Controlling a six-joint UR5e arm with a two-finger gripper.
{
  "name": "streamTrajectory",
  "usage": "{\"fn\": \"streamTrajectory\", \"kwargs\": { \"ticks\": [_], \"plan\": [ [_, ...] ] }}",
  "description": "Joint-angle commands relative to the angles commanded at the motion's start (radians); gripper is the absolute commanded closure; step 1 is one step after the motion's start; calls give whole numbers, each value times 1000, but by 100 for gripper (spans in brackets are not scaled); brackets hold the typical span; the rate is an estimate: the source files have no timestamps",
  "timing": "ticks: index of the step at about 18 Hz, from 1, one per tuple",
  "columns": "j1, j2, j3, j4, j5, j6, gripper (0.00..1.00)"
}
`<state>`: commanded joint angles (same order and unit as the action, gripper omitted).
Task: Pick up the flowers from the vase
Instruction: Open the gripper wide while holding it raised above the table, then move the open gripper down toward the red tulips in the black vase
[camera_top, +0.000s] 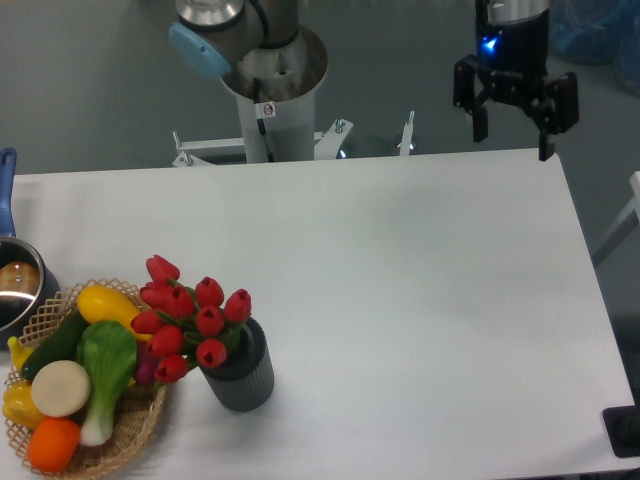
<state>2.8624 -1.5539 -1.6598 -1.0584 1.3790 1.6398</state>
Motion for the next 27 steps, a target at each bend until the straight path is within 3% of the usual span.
{"fn": "streamTrajectory", "kwargs": {
  "ticks": [7, 9, 11, 12, 14, 18, 27],
  "plan": [
    [0, -3, -6, 2, -50, -9, 0],
    [9, -6, -12, 9, -131, -104, 0],
    [37, -8, -38, 47, -272, -249, 0],
    [67, -2, -67, 105, -354, -308, 0],
    [80, 2, -93, 152, -420, -340, 0],
    [80, -2, -97, 176, -500, -515, 0],
    [26, -37, -57, 183, -540, -575, 0]
  ]
}}
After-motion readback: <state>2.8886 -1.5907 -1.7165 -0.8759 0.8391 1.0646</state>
